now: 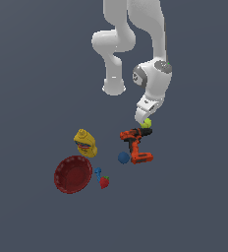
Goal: Pick up a designated object from a clutter of objects.
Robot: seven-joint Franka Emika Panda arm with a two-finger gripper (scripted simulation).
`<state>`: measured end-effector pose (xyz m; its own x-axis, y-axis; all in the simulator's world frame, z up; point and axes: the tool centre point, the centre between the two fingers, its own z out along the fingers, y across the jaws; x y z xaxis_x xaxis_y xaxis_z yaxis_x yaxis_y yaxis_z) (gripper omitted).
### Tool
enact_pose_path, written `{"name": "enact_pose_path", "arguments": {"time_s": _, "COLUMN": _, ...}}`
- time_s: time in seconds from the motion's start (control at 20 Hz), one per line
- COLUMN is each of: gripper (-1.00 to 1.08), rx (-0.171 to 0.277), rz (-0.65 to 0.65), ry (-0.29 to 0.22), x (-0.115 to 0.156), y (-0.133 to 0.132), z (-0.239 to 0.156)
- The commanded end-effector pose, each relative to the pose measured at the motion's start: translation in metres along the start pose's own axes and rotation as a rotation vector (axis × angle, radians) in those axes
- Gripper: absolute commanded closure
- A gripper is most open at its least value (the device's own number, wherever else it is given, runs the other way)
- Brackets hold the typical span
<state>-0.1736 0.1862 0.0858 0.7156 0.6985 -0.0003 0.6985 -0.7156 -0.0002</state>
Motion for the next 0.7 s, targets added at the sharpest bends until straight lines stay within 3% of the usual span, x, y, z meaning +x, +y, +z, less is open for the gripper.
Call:
{"name": "enact_pose_path", "arguments": {"time_s": 0.0, "gripper": -0.92, "rx": 0.001, "rz": -0.001, "ry": 0.0, "x": 0.0, "y": 0.0, "z": 0.007}}
{"name": "enact_pose_path", "arguments": {"time_s": 0.65, "gripper": -0.92, "rx": 0.0, "rz": -0.003, "ry": 0.0, "x": -0.001, "y": -0.001, "z": 0.044}}
